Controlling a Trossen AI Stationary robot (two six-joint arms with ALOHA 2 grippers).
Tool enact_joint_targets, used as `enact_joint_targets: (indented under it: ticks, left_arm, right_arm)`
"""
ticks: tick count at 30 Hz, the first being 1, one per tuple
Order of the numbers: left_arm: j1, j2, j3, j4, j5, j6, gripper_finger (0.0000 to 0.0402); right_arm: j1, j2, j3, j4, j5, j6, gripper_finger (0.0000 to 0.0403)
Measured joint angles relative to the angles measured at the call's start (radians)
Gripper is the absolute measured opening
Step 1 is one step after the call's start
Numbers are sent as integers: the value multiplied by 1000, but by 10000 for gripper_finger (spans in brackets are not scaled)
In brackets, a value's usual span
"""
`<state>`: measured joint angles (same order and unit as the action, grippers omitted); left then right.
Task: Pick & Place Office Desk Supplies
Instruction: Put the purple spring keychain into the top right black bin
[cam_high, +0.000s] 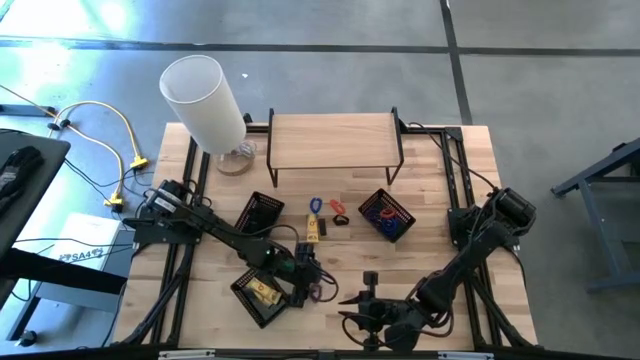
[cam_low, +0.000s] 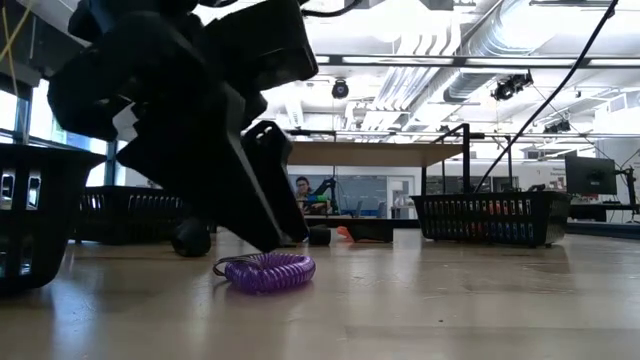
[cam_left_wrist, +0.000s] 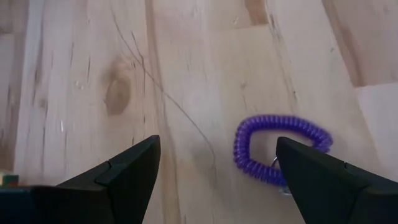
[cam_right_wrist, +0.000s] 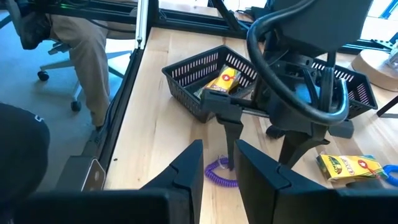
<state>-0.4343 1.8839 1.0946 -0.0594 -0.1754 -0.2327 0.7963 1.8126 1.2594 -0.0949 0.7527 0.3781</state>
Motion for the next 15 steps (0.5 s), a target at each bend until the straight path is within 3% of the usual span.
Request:
enact_joint_targets:
  ticks: [15]
  left_arm:
    - [-1,69,19,-20,27,-19,304]
  right_arm:
    - [-7,0,0,-5,0,-19,78]
